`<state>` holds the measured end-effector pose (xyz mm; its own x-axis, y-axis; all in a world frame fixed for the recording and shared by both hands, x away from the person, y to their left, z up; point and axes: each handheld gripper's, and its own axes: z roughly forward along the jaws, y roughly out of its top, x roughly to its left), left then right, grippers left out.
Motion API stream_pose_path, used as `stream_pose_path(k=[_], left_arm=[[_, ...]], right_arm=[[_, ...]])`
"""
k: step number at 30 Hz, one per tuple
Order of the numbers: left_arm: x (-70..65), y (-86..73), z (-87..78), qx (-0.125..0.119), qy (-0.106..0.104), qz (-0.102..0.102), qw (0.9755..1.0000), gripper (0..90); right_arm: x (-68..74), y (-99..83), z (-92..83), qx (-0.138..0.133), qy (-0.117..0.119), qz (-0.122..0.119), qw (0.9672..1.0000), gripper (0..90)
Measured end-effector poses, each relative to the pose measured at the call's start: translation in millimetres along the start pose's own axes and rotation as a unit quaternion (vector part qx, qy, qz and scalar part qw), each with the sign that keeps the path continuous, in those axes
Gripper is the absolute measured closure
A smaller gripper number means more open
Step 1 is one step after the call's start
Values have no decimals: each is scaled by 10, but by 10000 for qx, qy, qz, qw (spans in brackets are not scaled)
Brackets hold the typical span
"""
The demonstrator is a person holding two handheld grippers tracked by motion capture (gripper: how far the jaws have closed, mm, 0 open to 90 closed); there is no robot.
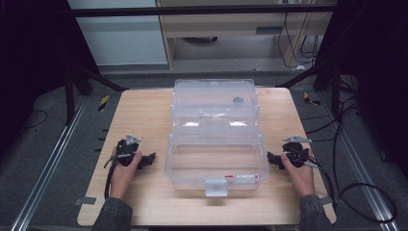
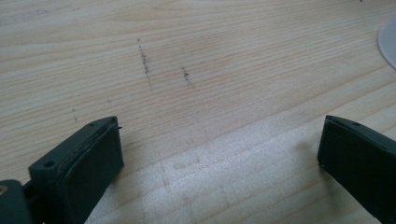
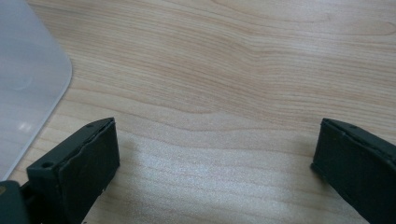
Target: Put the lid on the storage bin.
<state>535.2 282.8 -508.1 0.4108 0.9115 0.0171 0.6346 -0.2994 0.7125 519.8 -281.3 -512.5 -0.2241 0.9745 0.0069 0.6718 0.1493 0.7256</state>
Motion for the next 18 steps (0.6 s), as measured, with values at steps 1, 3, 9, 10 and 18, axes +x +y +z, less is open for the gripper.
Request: stream_pose_path(k=[1,3,9,10,18], left_arm=[[1,0,-2,7,-5,12,10000,0],[1,1,-2,9,-10,20,10000,0],[-34,7,-17,-42,1,264,9996,10],[-54,14,-30,-34,51,370,9993,18],[-173,94,-255,-52,-65,1189,9929,29]], right_arm=[[-2,0,0,1,4,-7,10000,7],[-3,-1,-1,0,13,-9,10000,7],[-23,-10,-13,-40,68,-114,9999,26],[-22,-13,-18,-51,71,-110,9999,41],[39,63,-283,-259,-227,-834,9959,61]])
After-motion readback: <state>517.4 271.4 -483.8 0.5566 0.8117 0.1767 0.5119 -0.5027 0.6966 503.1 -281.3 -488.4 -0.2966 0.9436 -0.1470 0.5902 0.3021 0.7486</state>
